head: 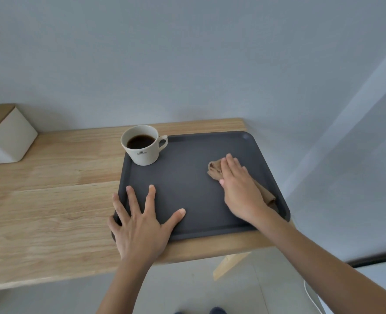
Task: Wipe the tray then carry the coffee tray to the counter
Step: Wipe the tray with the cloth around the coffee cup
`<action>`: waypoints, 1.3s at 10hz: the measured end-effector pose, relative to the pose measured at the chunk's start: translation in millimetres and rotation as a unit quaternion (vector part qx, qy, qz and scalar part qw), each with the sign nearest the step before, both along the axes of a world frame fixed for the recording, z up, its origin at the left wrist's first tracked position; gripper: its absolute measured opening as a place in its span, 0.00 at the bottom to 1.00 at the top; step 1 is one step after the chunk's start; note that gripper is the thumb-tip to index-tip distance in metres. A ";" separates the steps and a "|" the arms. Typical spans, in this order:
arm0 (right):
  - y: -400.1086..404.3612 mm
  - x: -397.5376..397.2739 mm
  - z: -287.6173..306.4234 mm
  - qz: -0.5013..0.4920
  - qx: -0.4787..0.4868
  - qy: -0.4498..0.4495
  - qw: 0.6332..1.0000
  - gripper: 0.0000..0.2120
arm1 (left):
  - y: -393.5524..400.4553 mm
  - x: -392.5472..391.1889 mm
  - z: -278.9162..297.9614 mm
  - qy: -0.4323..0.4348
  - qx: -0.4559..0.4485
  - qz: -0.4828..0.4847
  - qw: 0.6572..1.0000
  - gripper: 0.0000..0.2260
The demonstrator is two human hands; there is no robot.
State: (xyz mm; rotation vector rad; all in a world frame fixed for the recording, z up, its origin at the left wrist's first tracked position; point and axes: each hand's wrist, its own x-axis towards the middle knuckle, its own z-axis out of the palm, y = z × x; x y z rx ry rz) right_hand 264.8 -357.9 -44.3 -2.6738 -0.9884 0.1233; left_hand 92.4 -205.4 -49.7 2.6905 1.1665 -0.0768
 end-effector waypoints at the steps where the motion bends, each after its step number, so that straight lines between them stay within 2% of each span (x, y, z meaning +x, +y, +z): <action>1: 5.8 -21.1 0.7 0.061 0.010 0.007 0.998 0.27 | 0.6 -0.3 0.1 0.006 0.005 0.001 1.000 0.43; 3: -9.5 -20.1 0.9 0.193 0.023 0.007 0.981 0.26 | 2.4 0.8 -0.6 0.010 -0.001 0.000 1.000 0.43; 4: -15.5 -9.4 2.6 0.222 0.036 0.031 0.974 0.25 | 3.6 -2.8 -1.3 0.010 -0.011 0.001 1.000 0.44; 5: -16.8 14.3 3.1 0.187 0.051 0.035 0.980 0.24 | 4.8 -2.3 -0.6 0.006 -0.021 -0.001 1.000 0.44; 7: 0.1 56.0 0.7 0.027 0.052 0.021 0.998 0.25 | 5.1 -0.9 0.7 0.003 -0.023 -0.002 1.000 0.44; 8: 4.0 48.0 -2.9 0.027 0.062 0.002 0.998 0.26 | 3.7 1.3 1.6 0.004 -0.022 0.000 1.000 0.43; 10: 2.8 -5.3 -3.6 0.152 0.087 -0.009 0.984 0.26 | 0.5 0.5 3.0 0.004 -0.014 0.002 1.000 0.43; 11: -3.2 -20.4 -2.7 0.190 0.098 0.016 0.977 0.25 | 0.2 -0.9 4.6 0.001 -0.012 0.004 1.000 0.43; 12: -11.6 -17.1 10.8 0.210 0.124 0.096 0.965 0.23 | 0.6 -0.9 6.1 -0.001 -0.008 0.006 1.000 0.43; 13: -12.2 -13.3 24.7 0.180 0.141 0.108 0.967 0.22 | 1.1 -1.8 5.1 -0.004 -0.001 0.002 1.000 0.41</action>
